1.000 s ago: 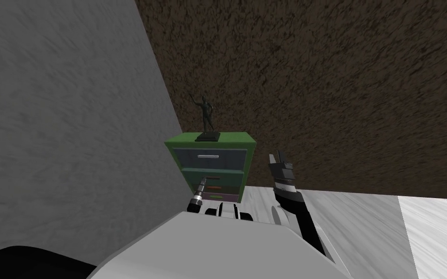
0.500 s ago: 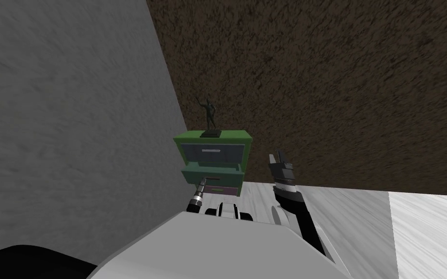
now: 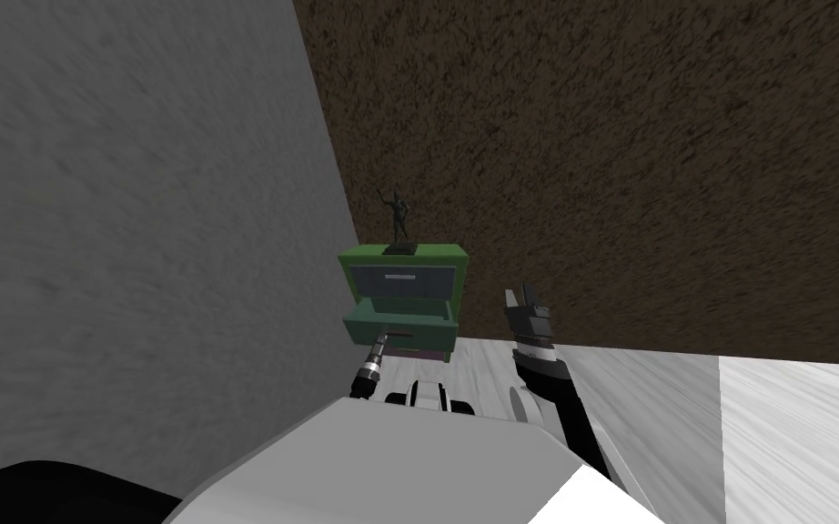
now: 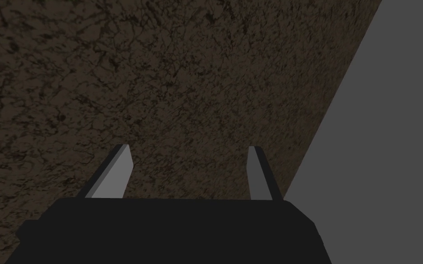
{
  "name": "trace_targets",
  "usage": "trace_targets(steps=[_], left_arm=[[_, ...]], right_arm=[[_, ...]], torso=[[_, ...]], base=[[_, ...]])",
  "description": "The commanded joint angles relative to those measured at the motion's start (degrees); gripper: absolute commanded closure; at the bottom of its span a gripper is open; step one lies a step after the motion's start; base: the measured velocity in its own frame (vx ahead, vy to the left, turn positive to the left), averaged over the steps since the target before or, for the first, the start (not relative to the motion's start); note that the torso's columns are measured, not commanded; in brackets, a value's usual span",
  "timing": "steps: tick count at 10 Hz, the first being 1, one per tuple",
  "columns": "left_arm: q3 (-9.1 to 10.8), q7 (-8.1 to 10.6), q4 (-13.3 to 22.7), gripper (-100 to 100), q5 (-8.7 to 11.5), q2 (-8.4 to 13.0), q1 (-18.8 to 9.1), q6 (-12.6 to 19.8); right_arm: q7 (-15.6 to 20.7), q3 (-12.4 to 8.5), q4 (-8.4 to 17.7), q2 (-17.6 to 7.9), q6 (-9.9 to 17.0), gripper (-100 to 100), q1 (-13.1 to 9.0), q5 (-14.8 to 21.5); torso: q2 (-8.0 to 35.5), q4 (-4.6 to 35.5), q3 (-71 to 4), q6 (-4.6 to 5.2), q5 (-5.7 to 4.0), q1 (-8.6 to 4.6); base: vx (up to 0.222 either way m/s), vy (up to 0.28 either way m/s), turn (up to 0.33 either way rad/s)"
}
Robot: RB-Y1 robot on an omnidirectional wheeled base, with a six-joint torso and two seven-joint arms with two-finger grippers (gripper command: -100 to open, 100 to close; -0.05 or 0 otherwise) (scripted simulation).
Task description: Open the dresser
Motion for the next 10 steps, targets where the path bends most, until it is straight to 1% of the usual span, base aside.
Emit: trace_targets(steps=[1, 6, 7, 8, 10], left_arm=[[0.29, 0.54, -2.84, -100, 0.19, 0.6, -1.47, 4.48], [0.73, 1.47, -8.46, -100, 0.49, 1.58, -4.11, 12.52], [0.57, 1.48, -7.19, -100, 0.47, 1.55, -3.26, 11.46], [0.56, 1.51, -7.23, 0, 0.48, 1.55, -3.23, 11.91], [0.53, 1.53, -7.01, 0, 0.48, 1.54, -3.06, 12.07]], right_arm=[[0.0, 0.0, 0.0, 0.0, 0.0, 0, 0.0, 0.0], [0.0, 0.0, 0.0, 0.0, 0.0, 0, -0.01, 0.0], [0.0, 0.0, 0.0, 0.0, 0.0, 0, 0.0, 0.0], [0.0, 0.0, 0.0, 0.0, 0.0, 0, 0.0, 0.0], [0.0, 0.0, 0.0, 0.0, 0.0, 0, 0.0, 0.0]], torso=[[0.23, 0.06, 0.14, -0.01, 0.0, -0.01], [0.65, 0.36, 0.36, -0.04, -0.15, -0.13], [0.76, 0.48, 0.41, -0.05, -0.22, -0.18], [0.68, 0.38, 0.39, -0.04, -0.17, -0.17], [0.51, 0.24, 0.29, -0.01, -0.09, -0.09]], base=[[-0.04, -0.01, 0.007], [-0.068, -0.011, 0.005], [-0.024, -0.001, -0.002], [0.0, 0.0, 0.0], [0.0, 0.0, 0.0]])
